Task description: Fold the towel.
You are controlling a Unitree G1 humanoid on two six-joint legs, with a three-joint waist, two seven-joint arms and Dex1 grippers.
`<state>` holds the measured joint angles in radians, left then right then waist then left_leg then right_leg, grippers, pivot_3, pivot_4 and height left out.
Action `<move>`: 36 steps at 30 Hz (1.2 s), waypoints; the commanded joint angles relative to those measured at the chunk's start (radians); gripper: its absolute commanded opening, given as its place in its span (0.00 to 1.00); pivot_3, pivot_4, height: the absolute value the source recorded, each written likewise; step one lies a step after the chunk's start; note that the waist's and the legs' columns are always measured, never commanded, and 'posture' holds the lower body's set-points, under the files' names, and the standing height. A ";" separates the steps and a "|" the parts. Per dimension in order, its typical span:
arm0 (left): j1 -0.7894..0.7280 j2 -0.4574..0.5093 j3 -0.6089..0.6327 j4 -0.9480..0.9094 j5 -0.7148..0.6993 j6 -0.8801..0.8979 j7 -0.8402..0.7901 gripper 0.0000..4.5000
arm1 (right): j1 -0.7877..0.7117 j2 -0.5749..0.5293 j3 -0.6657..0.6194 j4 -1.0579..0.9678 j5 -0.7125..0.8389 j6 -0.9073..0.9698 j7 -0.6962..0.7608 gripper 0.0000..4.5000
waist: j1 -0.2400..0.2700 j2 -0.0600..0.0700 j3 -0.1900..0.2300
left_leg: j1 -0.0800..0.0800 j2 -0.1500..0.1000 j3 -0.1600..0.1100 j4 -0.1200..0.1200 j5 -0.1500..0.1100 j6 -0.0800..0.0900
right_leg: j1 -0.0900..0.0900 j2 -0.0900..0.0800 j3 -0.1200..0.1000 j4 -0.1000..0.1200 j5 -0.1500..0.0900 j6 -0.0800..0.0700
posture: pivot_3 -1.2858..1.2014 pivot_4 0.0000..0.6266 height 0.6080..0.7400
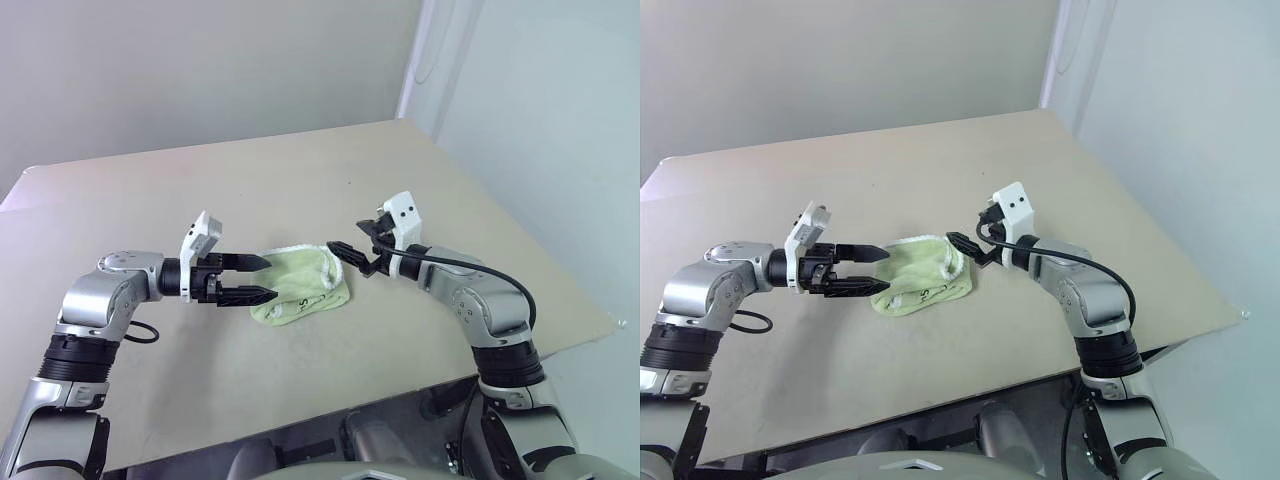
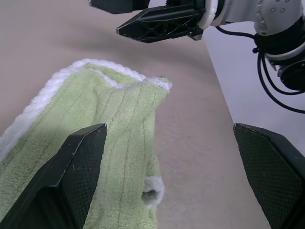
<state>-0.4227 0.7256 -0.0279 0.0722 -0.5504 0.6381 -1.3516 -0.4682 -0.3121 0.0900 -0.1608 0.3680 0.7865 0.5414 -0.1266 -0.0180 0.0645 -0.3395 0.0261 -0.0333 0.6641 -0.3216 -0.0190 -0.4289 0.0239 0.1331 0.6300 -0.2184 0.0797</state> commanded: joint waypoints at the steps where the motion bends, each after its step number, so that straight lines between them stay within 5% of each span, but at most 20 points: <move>1: 0.009 0.133 0.039 0.091 0.087 -0.103 -0.035 1.00 | 0.035 -0.083 0.099 -0.166 0.044 -0.076 0.194 1.00 | -0.005 0.000 0.000 | 0.000 0.000 0.000 -0.001 0.000 0.000 | -0.001 0.000 0.000 0.000 0.000 0.000 | 0.52 0.00 1.00; 11: 0.027 0.143 0.028 0.137 0.120 -0.169 -0.050 1.00 | -0.011 -0.124 0.197 -0.155 -0.014 -0.171 0.290 1.00 | 0.002 -0.002 0.001 | 0.000 0.000 0.001 0.001 -0.001 0.001 | 0.000 -0.001 0.000 -0.001 0.000 0.000 | 0.52 0.00 1.00; 18: 0.062 0.114 0.046 0.096 0.120 -0.213 -0.014 1.00 | -0.071 -0.177 0.414 0.018 -0.261 -0.442 0.405 1.00 | 0.002 -0.002 0.001 | 0.000 0.001 0.001 -0.001 -0.001 0.001 | -0.001 0.000 -0.001 0.000 0.000 -0.001 | 0.52 0.00 1.00; 36: 0.143 0.115 0.099 -0.001 0.083 -0.198 0.042 1.00 | -0.138 -0.077 0.484 0.347 -0.587 -0.712 0.285 1.00 | 0.002 -0.003 0.001 | 0.000 0.001 0.001 0.000 -0.001 0.001 | -0.001 0.000 0.000 0.001 0.000 -0.001 | 0.52 0.00 1.00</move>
<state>-0.2758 0.8333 0.0373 0.1018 -0.4491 0.4395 -1.3134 -0.5850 -0.3921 0.5847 0.1852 -0.1993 0.0986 0.8321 -0.1248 -0.0207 0.0655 -0.3392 0.0267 -0.0326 0.6644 -0.3222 -0.0179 -0.4294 0.0237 0.1328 0.6308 -0.2185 0.0791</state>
